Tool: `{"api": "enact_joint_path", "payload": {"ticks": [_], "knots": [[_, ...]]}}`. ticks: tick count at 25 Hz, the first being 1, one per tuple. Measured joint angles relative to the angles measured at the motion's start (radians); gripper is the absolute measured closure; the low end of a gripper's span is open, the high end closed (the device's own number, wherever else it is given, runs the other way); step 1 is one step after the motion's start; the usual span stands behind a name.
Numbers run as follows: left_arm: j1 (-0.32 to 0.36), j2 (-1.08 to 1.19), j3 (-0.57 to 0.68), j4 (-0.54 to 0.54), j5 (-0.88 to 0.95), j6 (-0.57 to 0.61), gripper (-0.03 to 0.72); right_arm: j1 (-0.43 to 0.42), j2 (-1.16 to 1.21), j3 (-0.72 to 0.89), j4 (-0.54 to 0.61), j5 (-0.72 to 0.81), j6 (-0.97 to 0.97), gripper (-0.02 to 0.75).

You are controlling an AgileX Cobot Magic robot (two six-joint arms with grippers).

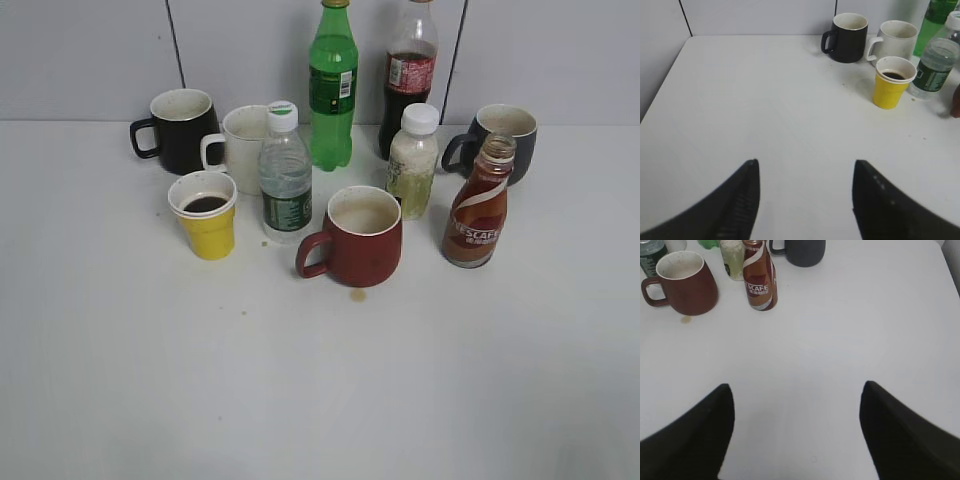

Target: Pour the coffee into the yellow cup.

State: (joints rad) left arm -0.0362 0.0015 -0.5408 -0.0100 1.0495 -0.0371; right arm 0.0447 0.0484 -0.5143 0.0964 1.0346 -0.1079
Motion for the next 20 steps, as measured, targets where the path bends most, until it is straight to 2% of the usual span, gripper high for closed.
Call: {"api": "enact_joint_path", "payload": {"ticks": [20], "knots": [[0.000,-0.008,0.002,0.000,0.000,0.000,0.251,-0.005,-0.057,0.001,-0.001,0.002,0.000,0.150]]}}
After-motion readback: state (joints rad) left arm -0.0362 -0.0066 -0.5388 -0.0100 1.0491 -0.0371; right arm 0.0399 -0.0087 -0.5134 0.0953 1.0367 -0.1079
